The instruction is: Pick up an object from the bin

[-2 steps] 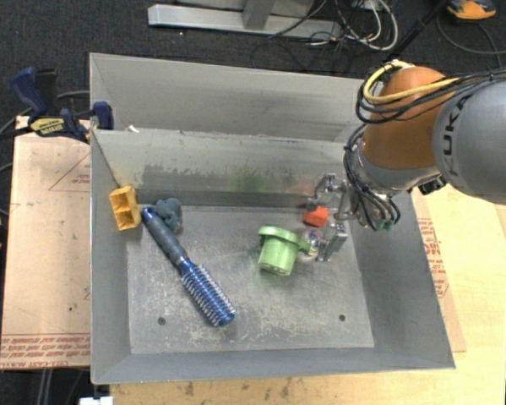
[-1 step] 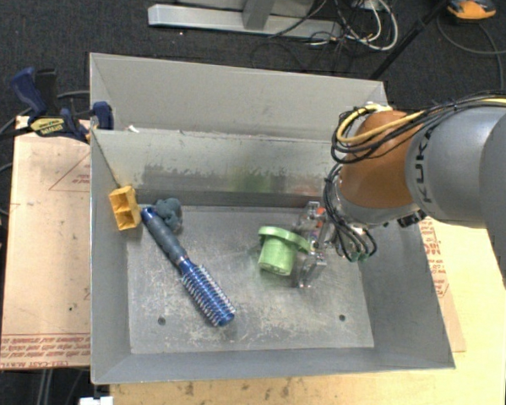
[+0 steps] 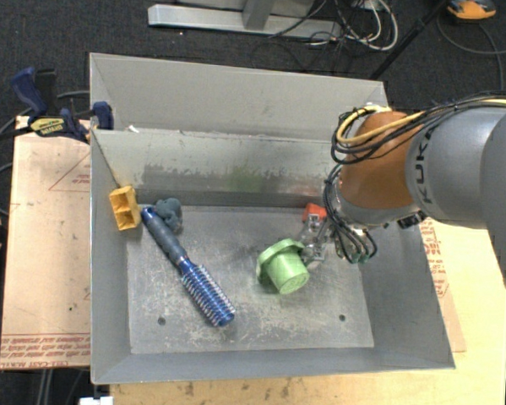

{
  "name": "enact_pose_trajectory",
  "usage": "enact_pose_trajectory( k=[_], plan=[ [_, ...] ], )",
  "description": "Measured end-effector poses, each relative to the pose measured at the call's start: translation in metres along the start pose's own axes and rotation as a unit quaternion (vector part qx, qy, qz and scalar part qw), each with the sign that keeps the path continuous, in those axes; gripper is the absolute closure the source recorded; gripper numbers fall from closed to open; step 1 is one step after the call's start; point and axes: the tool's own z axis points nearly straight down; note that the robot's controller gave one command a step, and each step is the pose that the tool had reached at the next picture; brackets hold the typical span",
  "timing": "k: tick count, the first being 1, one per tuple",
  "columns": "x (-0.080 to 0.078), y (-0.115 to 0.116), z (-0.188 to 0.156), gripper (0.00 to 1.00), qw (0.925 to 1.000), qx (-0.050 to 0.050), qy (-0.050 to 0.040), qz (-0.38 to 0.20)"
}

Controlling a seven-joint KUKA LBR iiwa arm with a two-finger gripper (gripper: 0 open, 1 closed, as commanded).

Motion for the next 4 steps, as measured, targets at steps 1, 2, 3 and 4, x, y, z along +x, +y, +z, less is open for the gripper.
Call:
enact_pose_trajectory(
  k=[1, 2, 3, 4],
  plan=[
    [-0.006, -0.004, 0.005, 1.0, 0.9999, -0.002, 0.0002, 0.016],
    [-0.006, -0.004, 0.005, 0.0, 0.9999, -0.002, -0.0005, 0.016],
    [-0.02, 0.0, 0.006, 0.0, 0.9984, 0.0, -0.004, 0.057],
    [-0.009, 0.05, -0.096, 0.0, 0.9999, -0.001, -0.0054, 0.008]
  ],
)
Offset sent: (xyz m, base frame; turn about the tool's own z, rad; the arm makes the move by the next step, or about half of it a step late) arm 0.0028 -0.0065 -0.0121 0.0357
